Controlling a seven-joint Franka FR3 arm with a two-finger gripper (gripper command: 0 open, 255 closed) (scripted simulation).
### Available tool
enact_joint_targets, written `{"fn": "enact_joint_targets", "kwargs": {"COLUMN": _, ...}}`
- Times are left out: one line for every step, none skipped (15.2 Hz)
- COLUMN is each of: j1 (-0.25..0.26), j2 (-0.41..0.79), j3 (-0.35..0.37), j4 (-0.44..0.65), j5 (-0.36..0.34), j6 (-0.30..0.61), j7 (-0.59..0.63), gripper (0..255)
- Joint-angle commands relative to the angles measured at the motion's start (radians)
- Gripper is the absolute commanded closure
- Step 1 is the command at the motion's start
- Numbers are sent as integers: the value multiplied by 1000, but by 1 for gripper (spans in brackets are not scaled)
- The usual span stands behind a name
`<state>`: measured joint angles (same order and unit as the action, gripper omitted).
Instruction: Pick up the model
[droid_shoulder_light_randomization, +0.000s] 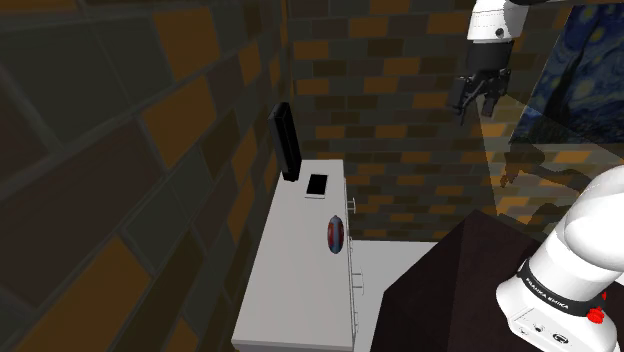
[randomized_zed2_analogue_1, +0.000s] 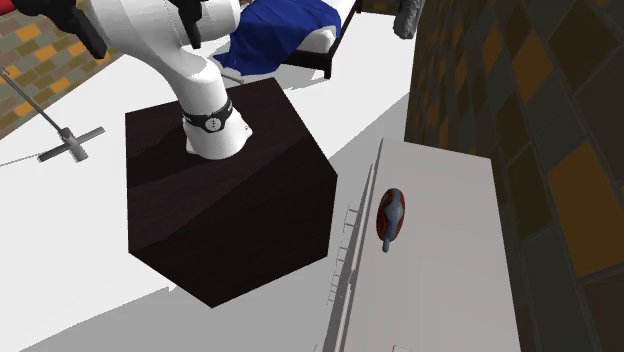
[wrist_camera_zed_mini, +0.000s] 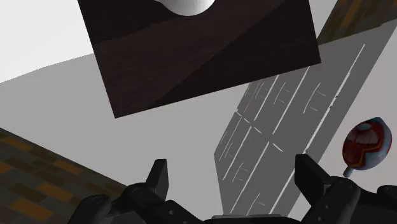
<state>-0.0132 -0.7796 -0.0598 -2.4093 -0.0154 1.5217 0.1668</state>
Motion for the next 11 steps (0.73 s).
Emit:
{"fn": "enact_joint_targets", "kwargs": {"j1": 0, "j2": 0, "j3": 0, "j4": 0, "j5": 0, "j6": 0, "j7": 0, "gripper": 0}}
{"fn": "enact_joint_targets", "kwargs": {"j1": 4, "j2": -4, "j3": 19, "j4": -26, "j5": 14, "j6": 28, "j7": 29, "gripper": 0}}
{"fn": "enact_joint_targets", "kwargs": {"j1": 8, "j2": -7, "j3": 39, "j4": -50, "j5": 29, "j6": 56, "j7": 57, "gripper": 0}}
{"fn": "enact_joint_targets", "kwargs": {"j1": 12, "j2": -7, "j3": 59, "j4": -73, "j5": 44, "j6": 85, "j7": 86, "gripper": 0}}
{"fn": "enact_joint_targets", "kwargs": {"j1": 17, "j2": -6, "j3": 79, "j4": -95, "j5": 59, "j6": 115, "j7": 114, "gripper": 0}}
{"fn": "enact_joint_targets", "kwargs": {"j1": 22, "j2": -2, "j3": 100, "j4": -115, "j5": 73, "j6": 145, "j7": 142, "gripper": 0}}
{"fn": "enact_joint_targets", "kwargs": {"j1": 27, "j2": 4, "j3": 120, "j4": -134, "j5": 87, "j6": 177, "j7": 170, "gripper": 0}}
{"fn": "enact_joint_targets", "kwargs": {"j1": 33, "j2": 12, "j3": 142, "j4": -151, "j5": 102, "j6": 209, "j7": 198, "gripper": 0}}
{"fn": "enact_joint_targets", "kwargs": {"j1": 38, "j2": 22, "j3": 163, "j4": -166, "j5": 116, "j6": 241, "j7": 226, "gripper": 0}}
{"fn": "enact_joint_targets", "kwargs": {"j1": 43, "j2": 35, "j3": 185, "j4": -180, "j5": 130, "j6": 275, "j7": 254, "gripper": 0}}
{"fn": "enact_joint_targets", "kwargs": {"j1": 49, "j2": 50, "j3": 207, "j4": -191, "j5": 143, "j6": 309, "j7": 282, "gripper": 0}}
